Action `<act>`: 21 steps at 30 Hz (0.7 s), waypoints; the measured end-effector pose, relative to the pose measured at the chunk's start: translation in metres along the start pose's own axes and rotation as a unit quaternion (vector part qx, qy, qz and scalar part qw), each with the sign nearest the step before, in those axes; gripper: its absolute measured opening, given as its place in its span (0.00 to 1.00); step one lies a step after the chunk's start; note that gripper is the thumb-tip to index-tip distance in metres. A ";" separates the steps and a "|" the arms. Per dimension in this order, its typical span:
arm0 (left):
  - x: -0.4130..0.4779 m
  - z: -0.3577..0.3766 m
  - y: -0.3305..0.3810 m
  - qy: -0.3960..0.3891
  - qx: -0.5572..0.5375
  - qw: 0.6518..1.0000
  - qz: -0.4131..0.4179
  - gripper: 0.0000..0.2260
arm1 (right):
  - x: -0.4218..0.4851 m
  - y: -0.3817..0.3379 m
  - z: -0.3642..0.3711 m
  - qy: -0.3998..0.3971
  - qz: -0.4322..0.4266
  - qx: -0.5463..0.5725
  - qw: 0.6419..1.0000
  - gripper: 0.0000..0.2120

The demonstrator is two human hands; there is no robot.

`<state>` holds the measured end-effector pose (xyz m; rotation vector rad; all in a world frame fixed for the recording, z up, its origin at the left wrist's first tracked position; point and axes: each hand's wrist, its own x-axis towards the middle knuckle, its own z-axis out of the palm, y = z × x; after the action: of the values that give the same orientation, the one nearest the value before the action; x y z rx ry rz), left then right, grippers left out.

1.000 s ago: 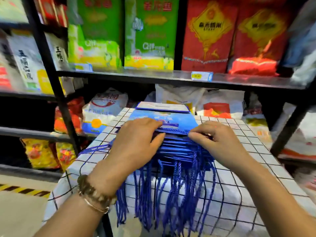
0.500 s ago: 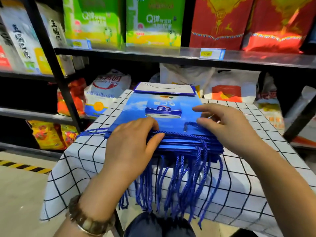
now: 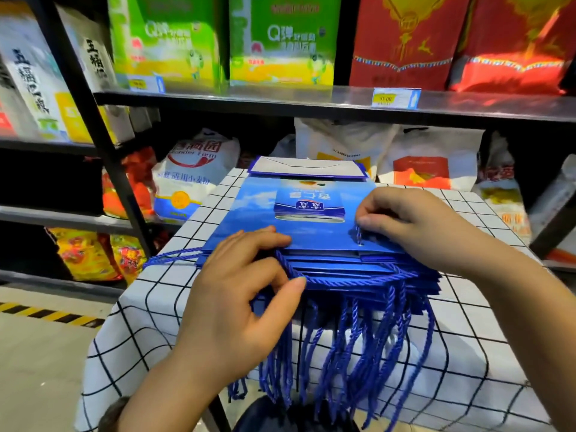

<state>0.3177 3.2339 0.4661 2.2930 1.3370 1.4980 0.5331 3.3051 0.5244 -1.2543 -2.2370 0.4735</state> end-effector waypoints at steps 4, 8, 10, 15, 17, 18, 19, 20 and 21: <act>0.010 -0.018 0.002 0.067 -0.030 0.997 -0.028 0.04 | -0.001 -0.002 -0.004 -0.033 0.006 0.002 0.999 0.11; 0.029 -0.039 -0.011 -0.005 0.051 0.997 -0.053 0.10 | 0.000 -0.021 -0.001 0.008 -0.052 -0.007 0.999 0.07; 0.036 -0.040 -0.011 -0.081 0.108 0.990 -0.036 0.16 | -0.003 -0.033 0.002 0.017 -0.086 0.005 0.996 0.06; 0.049 -0.029 0.002 -0.141 0.175 0.974 -0.012 0.15 | -0.008 -0.041 0.012 -0.060 -0.095 -0.125 0.986 0.24; 0.056 -0.026 0.005 -0.111 0.185 0.976 -0.020 0.12 | -0.009 -0.042 0.015 -0.045 -0.108 -0.174 0.978 0.20; 0.060 -0.026 0.005 -0.086 0.174 0.980 -0.039 0.12 | -0.010 -0.043 0.016 -0.029 -0.117 -0.170 0.978 0.16; 0.064 -0.025 0.003 -0.070 0.163 0.982 -0.063 0.11 | -0.010 -0.043 0.015 -0.016 -0.114 -0.151 0.982 0.12; 0.067 -0.025 0.001 -0.064 0.154 0.983 -0.082 0.10 | -0.009 -0.041 0.013 -0.001 -0.100 -0.116 0.988 0.08; 0.071 -0.024 -0.001 -0.064 0.150 0.982 -0.095 0.08 | -0.007 -0.039 0.010 0.013 -0.079 -0.068 0.994 0.06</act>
<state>0.3078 3.2752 0.5275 2.2985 1.7888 1.1361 0.5039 3.2793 0.5351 -1.1300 -2.3572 0.2464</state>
